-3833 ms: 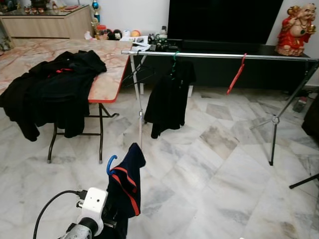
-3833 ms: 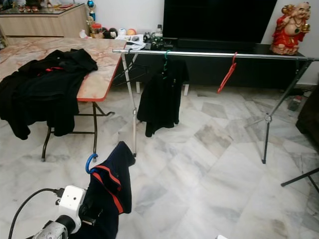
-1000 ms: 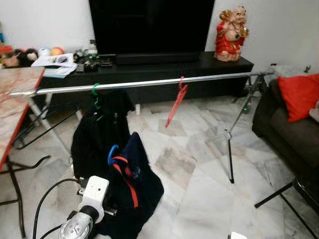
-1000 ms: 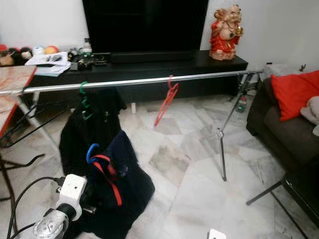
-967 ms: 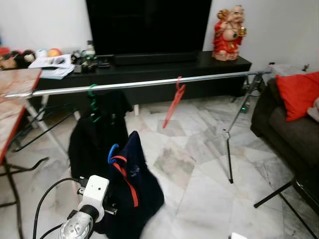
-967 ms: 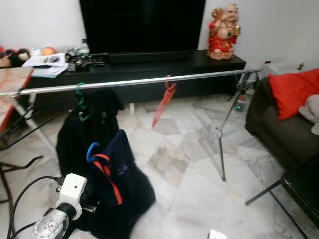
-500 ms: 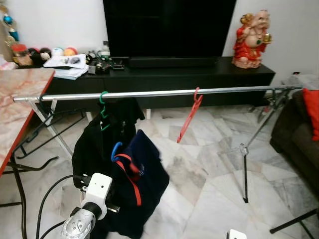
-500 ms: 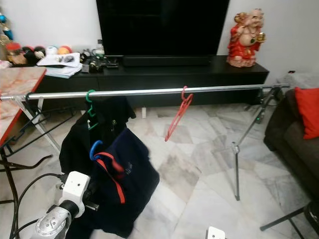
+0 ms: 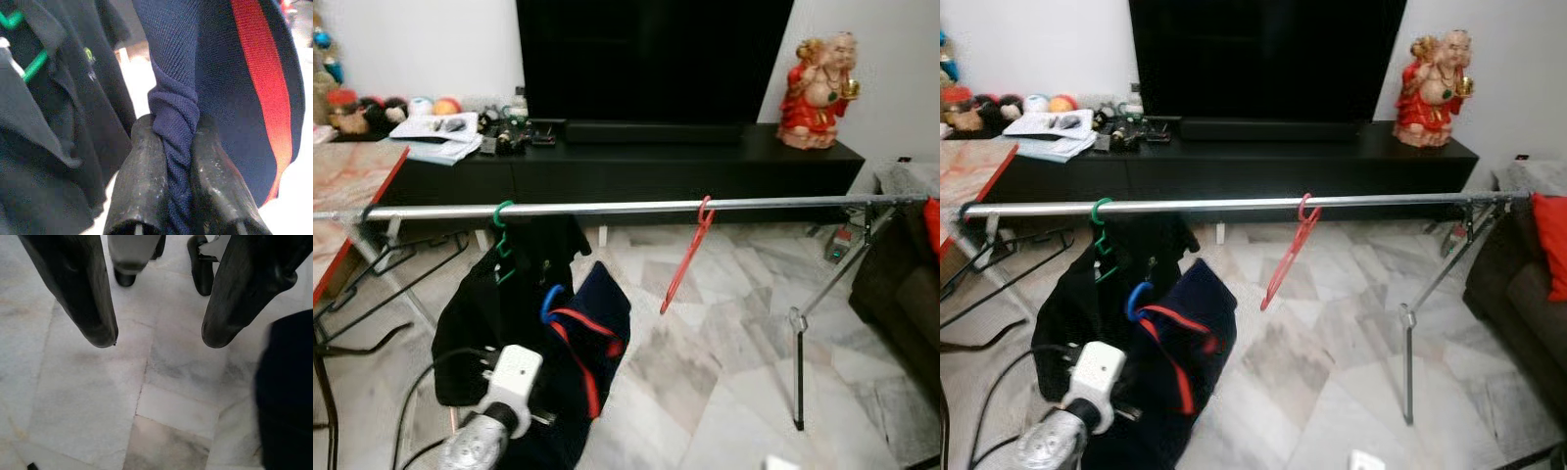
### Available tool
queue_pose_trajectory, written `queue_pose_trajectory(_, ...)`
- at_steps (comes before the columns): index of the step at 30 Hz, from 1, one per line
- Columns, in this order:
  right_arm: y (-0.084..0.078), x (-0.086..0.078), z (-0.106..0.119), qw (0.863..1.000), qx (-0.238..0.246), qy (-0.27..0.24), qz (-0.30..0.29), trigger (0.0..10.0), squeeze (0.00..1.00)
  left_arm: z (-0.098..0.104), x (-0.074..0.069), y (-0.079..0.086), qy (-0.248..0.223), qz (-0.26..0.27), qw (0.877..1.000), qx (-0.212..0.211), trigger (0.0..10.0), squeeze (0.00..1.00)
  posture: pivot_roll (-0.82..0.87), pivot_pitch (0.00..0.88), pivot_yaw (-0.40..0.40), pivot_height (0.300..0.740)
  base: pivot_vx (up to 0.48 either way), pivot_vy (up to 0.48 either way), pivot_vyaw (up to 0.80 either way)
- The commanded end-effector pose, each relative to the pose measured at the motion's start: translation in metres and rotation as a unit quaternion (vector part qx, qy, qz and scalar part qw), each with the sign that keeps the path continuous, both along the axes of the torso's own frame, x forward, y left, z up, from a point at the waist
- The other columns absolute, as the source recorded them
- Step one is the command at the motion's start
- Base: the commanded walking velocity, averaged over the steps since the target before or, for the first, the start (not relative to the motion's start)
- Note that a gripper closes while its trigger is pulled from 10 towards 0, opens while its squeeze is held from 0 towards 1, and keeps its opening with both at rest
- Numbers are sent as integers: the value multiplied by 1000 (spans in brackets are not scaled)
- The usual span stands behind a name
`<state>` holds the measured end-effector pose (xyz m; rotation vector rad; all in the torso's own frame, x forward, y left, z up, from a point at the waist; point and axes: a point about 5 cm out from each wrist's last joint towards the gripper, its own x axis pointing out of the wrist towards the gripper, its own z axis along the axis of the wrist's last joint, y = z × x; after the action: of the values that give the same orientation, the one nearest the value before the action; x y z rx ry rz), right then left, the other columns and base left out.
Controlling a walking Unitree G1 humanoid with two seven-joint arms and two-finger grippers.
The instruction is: Hang hanger
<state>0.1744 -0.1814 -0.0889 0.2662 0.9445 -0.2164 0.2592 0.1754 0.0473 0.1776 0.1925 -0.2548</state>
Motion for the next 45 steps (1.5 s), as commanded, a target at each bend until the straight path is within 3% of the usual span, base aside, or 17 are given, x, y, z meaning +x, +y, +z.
queue_pose_trajectory(1,-11,-5,-1,1000,-12,6,-11,10000,0,9,5,-10,-24,-15,1000,-10,10000,0,169,0,-27,740,356,0,0)
queue_pose_trajectory(14,-11,-3,0,1000,-13,5,-10,10000,0,6,6,-10,-8,-27,1000,4,10000,0,171,0,-30,740,355,0,0)
queue_pose_trajectory(26,-10,-1,1,1000,-12,4,-10,10000,0,7,19,-10,7,-43,999,32,10000,0,163,0,-26,740,347,0,0)
queue_pose_trajectory(34,-8,1,1,1000,-10,1,-10,10000,0,5,23,-14,22,-105,991,79,10000,0,151,0,-17,740,0,0,0)
queue_pose_trajectory(45,-14,3,3,1000,-17,1,-4,10000,0,15,42,-26,-4,-93,993,71,10000,0,143,0,-66,740,0,0,0)
